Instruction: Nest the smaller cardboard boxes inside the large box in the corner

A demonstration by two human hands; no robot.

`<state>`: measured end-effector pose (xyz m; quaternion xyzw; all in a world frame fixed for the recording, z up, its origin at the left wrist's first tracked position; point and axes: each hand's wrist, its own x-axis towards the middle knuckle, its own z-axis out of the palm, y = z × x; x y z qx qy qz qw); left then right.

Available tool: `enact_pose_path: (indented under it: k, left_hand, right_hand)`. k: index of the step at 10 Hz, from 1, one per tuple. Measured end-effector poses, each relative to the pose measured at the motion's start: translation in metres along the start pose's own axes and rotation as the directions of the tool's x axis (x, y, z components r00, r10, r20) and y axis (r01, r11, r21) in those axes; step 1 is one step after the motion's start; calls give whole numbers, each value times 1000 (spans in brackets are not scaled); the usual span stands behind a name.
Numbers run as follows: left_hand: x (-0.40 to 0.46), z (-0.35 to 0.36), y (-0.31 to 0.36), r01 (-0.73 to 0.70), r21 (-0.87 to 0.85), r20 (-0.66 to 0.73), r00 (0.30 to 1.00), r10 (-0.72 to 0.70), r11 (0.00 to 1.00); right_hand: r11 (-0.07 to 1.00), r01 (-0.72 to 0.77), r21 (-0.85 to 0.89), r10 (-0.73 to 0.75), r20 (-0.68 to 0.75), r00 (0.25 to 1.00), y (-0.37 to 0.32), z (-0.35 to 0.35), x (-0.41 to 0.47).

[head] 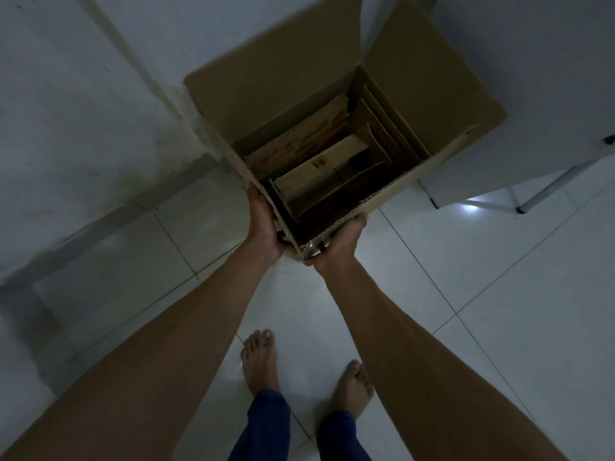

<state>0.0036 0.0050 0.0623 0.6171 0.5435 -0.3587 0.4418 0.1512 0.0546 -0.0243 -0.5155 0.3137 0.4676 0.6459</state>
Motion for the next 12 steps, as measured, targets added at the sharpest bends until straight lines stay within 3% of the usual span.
enact_pose_path:
  k: [1,2,3,4,5,6,7,8,9,11,12]
  left_hand:
    - [46,4,-16,-269,410,42,960,277,872]
    - [54,-22,-21,-339,495,58,932,358,800]
    - [70,-14,-22,-336,382,17,934,357,861]
    - [86,-13,-25,-247,134,-29,967,253,960]
    - [98,-19,-24,-187,47,-89,978,191,981]
    - [106,-17,-24,-112,-125,-25,994,110,986]
    - [113,-13,-25,-21,-231,-56,998,8,973]
    - [120,-5,-31,-15,-229,-112,994,-11,973]
    - [119,-3,-38,-69,-126,-97,994,57,990]
    - [117,15,-37,-36,-272,-160,987,-8,962]
    - [114,-65,25,-188,-482,-175,978,116,856]
  right_hand:
    - [997,38,-64,-37,25,999,-21,3,11]
    - [993,39,-112,-40,-4,999,-42,12,15]
    - [989,74,-130,-74,2,997,-59,21,21]
    - [979,117,-164,-113,33,993,-73,26,34]
    - [978,88,-190,-82,37,996,-86,31,44]
    - [977,67,-204,-49,91,995,-103,33,54]
    - [974,57,-219,-28,135,990,-117,33,59]
    - [972,59,-227,-46,63,997,-119,30,71]
    - [971,53,-235,-48,30,998,-118,28,75]
    - [941,98,-325,-81,68,994,-120,22,64]
    - [924,126,-362,-128,19,992,-123,21,56]
